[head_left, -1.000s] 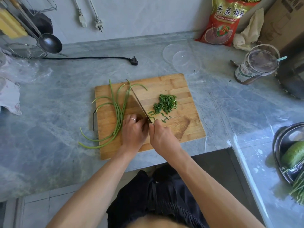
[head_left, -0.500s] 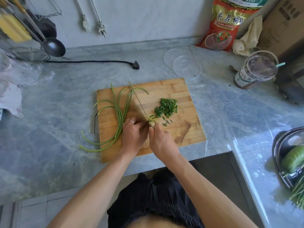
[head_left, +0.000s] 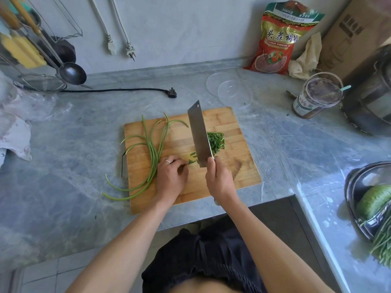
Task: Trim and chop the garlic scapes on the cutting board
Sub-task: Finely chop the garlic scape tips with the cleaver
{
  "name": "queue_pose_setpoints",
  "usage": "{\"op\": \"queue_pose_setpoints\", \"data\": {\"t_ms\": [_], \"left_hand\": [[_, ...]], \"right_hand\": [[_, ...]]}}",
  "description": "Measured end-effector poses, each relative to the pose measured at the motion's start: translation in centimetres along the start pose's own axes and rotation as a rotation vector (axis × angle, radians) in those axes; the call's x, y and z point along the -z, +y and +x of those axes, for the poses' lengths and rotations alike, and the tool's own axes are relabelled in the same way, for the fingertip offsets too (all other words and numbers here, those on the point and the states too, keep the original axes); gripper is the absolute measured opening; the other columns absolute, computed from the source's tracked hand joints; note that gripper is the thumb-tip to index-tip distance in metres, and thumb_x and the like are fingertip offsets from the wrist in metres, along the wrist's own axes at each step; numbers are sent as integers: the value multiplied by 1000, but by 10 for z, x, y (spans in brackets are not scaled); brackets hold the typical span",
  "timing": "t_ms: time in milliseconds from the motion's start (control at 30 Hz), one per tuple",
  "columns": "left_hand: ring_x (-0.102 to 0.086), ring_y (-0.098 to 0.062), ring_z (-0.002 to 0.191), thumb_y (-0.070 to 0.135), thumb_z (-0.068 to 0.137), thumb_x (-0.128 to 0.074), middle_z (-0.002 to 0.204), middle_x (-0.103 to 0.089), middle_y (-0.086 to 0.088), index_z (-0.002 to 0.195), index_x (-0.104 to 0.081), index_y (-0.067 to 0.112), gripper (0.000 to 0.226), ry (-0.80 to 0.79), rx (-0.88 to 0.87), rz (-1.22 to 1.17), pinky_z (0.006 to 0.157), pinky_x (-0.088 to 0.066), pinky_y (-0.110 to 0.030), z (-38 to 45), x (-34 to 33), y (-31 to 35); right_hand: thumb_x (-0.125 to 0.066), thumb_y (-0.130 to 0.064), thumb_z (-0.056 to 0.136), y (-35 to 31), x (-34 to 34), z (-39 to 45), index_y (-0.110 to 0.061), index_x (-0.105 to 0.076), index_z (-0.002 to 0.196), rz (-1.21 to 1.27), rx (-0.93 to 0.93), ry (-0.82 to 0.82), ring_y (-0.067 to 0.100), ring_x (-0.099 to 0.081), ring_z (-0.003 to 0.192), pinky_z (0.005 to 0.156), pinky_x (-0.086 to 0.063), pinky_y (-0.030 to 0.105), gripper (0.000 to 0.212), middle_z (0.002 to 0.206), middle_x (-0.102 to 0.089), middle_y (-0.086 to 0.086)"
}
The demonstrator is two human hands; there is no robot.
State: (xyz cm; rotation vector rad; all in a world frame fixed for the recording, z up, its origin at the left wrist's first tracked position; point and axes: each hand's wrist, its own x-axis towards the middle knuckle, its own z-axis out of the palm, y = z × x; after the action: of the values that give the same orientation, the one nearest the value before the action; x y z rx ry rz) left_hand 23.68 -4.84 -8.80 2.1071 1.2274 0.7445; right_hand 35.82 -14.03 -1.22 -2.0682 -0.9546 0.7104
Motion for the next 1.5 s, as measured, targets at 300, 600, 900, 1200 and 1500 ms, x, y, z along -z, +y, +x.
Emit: {"op": "queue_pose_setpoints", "data": {"t_ms": [300, 600, 900, 1200, 1500], "left_hand": [[-62, -18, 82, 13, 80, -75, 92, -68, -2, 95, -76, 11, 16, 0, -20, -14, 76, -54, -38, 1, 5, 7], [-61, -27, 80, 14, 91, -64, 87, -66, -7, 92, -73, 8, 11, -64, -85, 188, 72, -50, -40, 10, 6, 14], [-61, -8, 69, 16, 96, -62, 81, -69, 3, 90, -70, 13, 11, -324, 131, -167, 60, -43, -20, 37, 39, 40], [-62, -5, 70, 20, 94, -65, 77, -69, 11, 85, -71, 21, 12, -481, 8, -47, 62, -45, -20, 63, 64, 62], [-59, -6, 75, 18, 97, -58, 83, -68, 8, 89, -67, 17, 12, -566, 26, -5, 60, -39, -14, 80, 52, 64]], "right_hand": [[-28, -40, 102, 6, 10, -4, -16, -41, 76, -1, -40, -14, 31, -51, 55, 53, -51, 51, 38, 59, -49, 4], [-29, -36, 103, 11, 13, -13, -13, -38, 73, -22, -3, -22, 35, -46, 50, 50, -48, 53, 38, 59, -49, 16], [-63, -29, 90, 3, 29, 6, -10, -45, 82, 8, 57, -9, 10, -37, 44, 48, -35, 23, 27, 56, -42, -7], [-71, -22, 83, -20, 27, 38, -15, -54, 96, 28, 153, -88, 2, -53, 62, 54, -39, 15, 22, 77, -60, -12], [-64, -15, 89, -20, 22, 55, -14, -52, 89, 31, 102, -77, 4, -51, 58, 51, -36, 17, 11, 77, -62, -9]]}}
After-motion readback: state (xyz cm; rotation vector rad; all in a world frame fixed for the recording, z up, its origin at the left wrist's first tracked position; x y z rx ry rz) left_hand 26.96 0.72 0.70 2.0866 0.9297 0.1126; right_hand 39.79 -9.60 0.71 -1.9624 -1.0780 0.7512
